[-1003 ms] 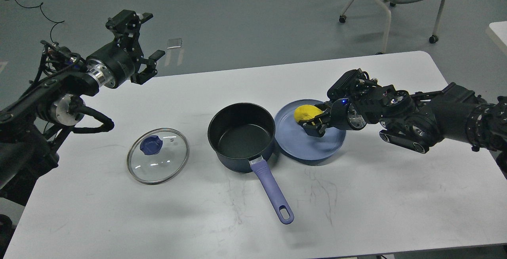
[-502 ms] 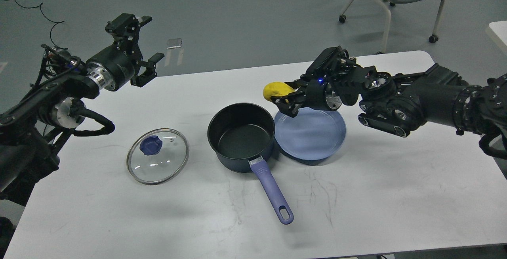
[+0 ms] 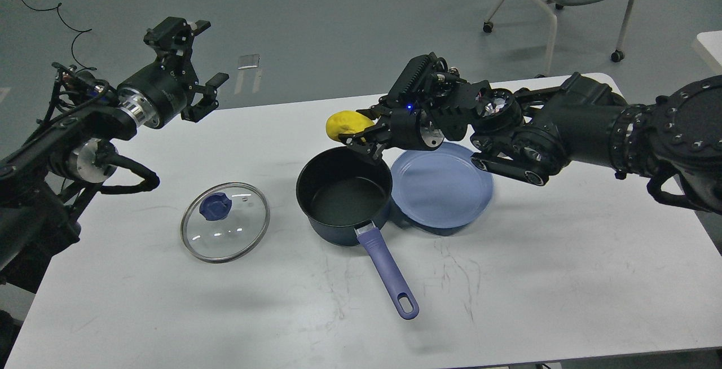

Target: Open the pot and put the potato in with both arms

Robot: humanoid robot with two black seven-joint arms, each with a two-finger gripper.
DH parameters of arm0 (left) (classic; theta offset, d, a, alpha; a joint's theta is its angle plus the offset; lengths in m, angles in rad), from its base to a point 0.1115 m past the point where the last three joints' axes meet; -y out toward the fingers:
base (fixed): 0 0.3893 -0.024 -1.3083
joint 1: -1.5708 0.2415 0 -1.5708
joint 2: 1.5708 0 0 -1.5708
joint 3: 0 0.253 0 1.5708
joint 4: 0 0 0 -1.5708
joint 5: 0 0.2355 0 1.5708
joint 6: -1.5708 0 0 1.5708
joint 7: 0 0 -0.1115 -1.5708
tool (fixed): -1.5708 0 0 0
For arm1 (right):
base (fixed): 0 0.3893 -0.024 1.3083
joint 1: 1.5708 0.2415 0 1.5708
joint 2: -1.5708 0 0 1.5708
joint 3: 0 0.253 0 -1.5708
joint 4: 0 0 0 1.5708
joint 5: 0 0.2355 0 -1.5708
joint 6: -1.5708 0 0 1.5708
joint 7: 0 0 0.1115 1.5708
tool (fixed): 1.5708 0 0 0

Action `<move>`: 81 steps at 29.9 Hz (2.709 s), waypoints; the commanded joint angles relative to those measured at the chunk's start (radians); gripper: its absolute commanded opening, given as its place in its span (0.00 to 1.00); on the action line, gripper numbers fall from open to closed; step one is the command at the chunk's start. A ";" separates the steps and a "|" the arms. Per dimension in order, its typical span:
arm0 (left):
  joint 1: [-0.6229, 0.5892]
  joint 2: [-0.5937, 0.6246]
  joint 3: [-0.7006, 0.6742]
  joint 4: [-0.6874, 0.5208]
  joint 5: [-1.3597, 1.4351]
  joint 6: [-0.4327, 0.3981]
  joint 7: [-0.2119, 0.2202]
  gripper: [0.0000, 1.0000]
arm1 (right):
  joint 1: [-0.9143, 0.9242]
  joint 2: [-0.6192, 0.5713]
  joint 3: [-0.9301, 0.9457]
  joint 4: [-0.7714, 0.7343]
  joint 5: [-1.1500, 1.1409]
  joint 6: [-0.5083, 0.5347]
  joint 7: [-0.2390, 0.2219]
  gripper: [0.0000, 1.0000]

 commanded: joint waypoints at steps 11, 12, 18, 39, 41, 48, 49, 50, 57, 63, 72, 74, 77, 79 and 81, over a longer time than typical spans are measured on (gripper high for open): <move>0.005 0.020 0.001 0.000 0.000 -0.001 -0.002 0.98 | -0.007 0.000 -0.050 0.001 0.004 -0.006 0.001 0.54; 0.005 0.020 0.001 0.000 0.000 -0.001 -0.003 0.98 | -0.004 0.000 -0.048 0.001 0.004 -0.006 0.001 0.54; 0.005 0.020 0.001 0.000 0.000 -0.001 -0.010 0.98 | 0.015 0.000 -0.048 0.015 0.053 -0.007 0.001 0.54; 0.009 0.020 0.002 0.000 0.001 -0.001 -0.013 0.98 | 0.038 0.000 -0.054 0.144 0.130 -0.001 0.020 0.54; 0.011 0.020 0.002 0.000 0.001 -0.001 -0.013 0.98 | 0.036 0.000 -0.059 0.143 0.130 0.001 0.020 0.54; 0.020 0.020 0.001 0.000 0.001 -0.001 -0.013 0.98 | 0.006 0.000 -0.059 0.135 0.196 0.013 0.020 0.65; 0.020 0.020 0.001 0.000 0.000 -0.001 -0.013 0.98 | 0.006 0.000 -0.059 0.135 0.197 0.013 0.020 0.69; 0.018 0.020 0.001 0.000 0.000 -0.001 -0.013 0.98 | 0.006 0.000 -0.059 0.135 0.199 0.013 0.020 0.74; 0.018 0.020 0.001 0.000 0.001 -0.002 -0.013 0.98 | 0.009 0.000 -0.045 0.147 0.285 0.039 0.020 0.97; 0.020 0.023 0.001 0.000 0.001 -0.002 -0.013 0.98 | 0.007 0.000 0.048 0.144 0.311 0.036 0.020 1.00; 0.020 0.034 -0.004 0.000 -0.003 -0.012 -0.011 0.98 | -0.001 0.000 0.409 0.173 0.506 0.044 0.020 1.00; 0.020 0.033 -0.031 0.000 -0.008 -0.012 -0.011 0.98 | -0.048 -0.077 0.508 0.308 0.510 0.045 0.020 1.00; 0.026 0.031 -0.059 0.000 -0.006 -0.012 -0.011 0.98 | -0.128 -0.225 0.646 0.399 0.544 0.039 0.022 1.00; 0.029 0.031 -0.062 0.000 -0.006 -0.012 -0.013 0.98 | -0.178 -0.239 0.720 0.399 0.602 0.042 0.023 1.00; 0.029 0.031 -0.062 0.000 -0.006 -0.013 -0.013 0.98 | -0.214 -0.251 0.754 0.399 0.649 0.042 0.024 1.00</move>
